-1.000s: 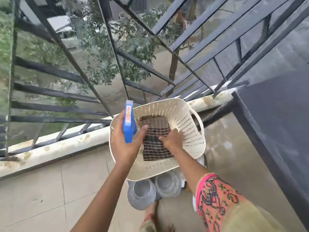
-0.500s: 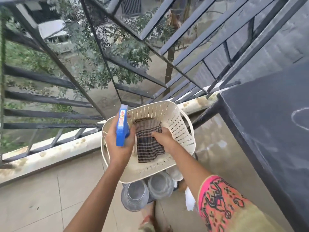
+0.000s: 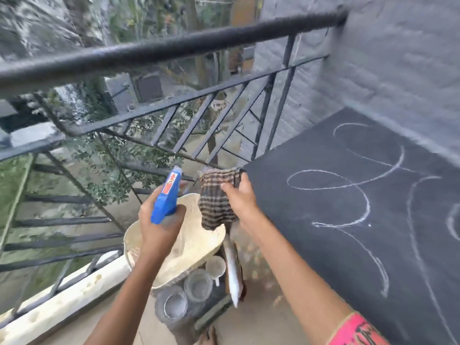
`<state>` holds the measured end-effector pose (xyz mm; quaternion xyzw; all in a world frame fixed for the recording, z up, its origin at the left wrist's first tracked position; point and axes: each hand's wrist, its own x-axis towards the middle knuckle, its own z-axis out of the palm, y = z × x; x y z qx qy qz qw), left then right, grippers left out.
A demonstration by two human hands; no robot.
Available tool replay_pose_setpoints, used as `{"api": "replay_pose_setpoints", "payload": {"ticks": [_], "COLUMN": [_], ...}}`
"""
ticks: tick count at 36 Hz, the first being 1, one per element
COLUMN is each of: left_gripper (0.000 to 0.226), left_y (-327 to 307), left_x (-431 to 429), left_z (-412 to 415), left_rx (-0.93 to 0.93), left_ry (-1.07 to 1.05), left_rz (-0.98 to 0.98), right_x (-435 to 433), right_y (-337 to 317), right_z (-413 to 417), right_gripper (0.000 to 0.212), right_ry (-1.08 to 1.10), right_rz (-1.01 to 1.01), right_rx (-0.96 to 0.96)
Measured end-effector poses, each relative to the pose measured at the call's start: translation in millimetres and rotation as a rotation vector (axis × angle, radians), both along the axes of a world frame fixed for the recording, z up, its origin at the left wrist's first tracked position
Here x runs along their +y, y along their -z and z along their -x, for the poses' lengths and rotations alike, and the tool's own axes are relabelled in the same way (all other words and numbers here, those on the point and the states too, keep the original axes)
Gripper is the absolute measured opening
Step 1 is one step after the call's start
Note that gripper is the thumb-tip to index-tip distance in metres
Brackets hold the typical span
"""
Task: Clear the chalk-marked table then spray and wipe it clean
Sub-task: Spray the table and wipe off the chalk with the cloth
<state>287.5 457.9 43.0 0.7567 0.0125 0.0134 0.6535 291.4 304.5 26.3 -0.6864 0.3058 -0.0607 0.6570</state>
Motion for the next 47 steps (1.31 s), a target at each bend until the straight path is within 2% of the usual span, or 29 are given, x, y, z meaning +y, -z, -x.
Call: {"api": "replay_pose_setpoints", "payload": {"ticks": [3, 6, 8, 15, 20, 24, 28, 31, 34, 38, 41, 47], "left_gripper": [0.011, 0.029, 0.02, 0.009, 0.01, 0.012, 0.018, 0.019, 0.03, 0.023, 0.033, 0.032], "left_y": [-42.5, -71.0, -69.2, -42.2, -23.2, -10.4, -10.3, -12.9, -17.3, -21.9, -23.0, -35.0], "left_x": [-16.8, -32.4, -43.2, -70.1, -83.8, -87.4, -92.9, -96.9, -106.6, -127.6, -150.2, -195.5], "left_z": [34.2, 60.4, 67.7, 90.7, 109.6, 115.3, 118.4, 114.0, 107.3, 89.3, 68.6, 49.5], "left_rx": [-0.046, -0.066, -0.092, 0.016, 0.082, 0.172, 0.176, 0.159, 0.124, 0.122, 0.124, 0.122], "left_ry": [0.077, 0.205, 0.264, 0.366, 0.36, 0.345, 0.355, 0.4, 0.447, 0.48, 0.517, 0.589], "left_rz": [-0.076, -0.072, -0.028, -0.082, -0.17, -0.219, -0.26, -0.287, -0.291, -0.241, -0.243, -0.238], "right_x": [-27.7, -56.5, -74.7, -122.1, -148.2, -162.1, -170.1, -174.9, -181.2, -189.8, -198.7, -220.6], "right_y": [-40.7, -67.0, -89.6, -140.6, -151.8, -150.4, -147.9, -147.8, -150.1, -155.1, -157.1, -155.9], "right_z": [33.9, 65.1, 93.1, 176.5, 224.2, 249.8, 265.2, 269.7, 269.7, 265.6, 259.2, 251.6], "right_gripper": [0.072, 0.086, 0.079, 0.024, 0.026, 0.016, 0.017, 0.018, 0.017, 0.018, 0.017, 0.013], "right_ry": [0.121, 0.211, 0.269, 0.47, 0.583, 0.636, 0.673, 0.686, 0.695, 0.715, 0.742, 0.811], "right_rz": [-0.02, -0.014, -0.015, 0.041, 0.058, 0.052, 0.038, 0.037, 0.038, 0.051, 0.06, 0.103], "right_rx": [-0.082, -0.163, -0.21, -0.365, -0.412, -0.428, -0.423, -0.434, -0.449, -0.466, -0.473, -0.466]}}
